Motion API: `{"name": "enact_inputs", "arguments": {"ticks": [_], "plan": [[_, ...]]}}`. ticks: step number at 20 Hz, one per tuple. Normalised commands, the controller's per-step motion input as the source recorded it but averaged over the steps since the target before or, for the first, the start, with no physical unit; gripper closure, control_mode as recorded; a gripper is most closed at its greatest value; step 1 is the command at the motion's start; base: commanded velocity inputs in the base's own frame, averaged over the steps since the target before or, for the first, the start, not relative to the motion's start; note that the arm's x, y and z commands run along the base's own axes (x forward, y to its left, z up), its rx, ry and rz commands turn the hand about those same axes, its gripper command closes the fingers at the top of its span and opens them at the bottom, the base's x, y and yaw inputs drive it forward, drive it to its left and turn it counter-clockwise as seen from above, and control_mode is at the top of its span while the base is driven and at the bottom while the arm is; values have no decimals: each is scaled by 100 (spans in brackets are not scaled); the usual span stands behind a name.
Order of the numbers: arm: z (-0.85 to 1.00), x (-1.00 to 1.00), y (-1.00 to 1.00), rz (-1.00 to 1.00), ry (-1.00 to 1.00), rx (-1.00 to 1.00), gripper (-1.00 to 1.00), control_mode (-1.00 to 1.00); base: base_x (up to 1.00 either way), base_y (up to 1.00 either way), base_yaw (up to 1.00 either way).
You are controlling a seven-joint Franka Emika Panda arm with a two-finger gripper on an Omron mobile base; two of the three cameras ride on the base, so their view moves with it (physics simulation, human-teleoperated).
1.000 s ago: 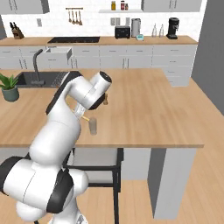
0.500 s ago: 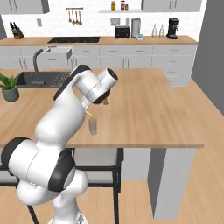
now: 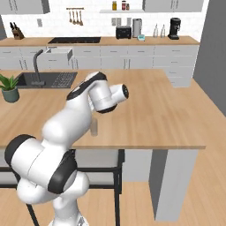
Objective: Take a straw from the drawer in front and place it inside the glass cup on the dining counter.
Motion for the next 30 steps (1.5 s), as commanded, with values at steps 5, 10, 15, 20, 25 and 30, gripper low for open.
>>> {"name": "enact_inputs", "arguments": {"ticks": [5,10,15,20,25,30], "plan": [[1,37,15,-4,3,24,100,-100,0,0,0],[21,55,15,0,14,8,100,-100,0,0,0],[11,69,5,5,14,0,100,-100,0,0,0],[-13,68,0,16,-4,2,100,-100,0,0,0],[-37,65,0,20,-7,7,100,-100,0,0,0],[-20,11,-1,27,-3,18,100,-100,0,0,0]]}}
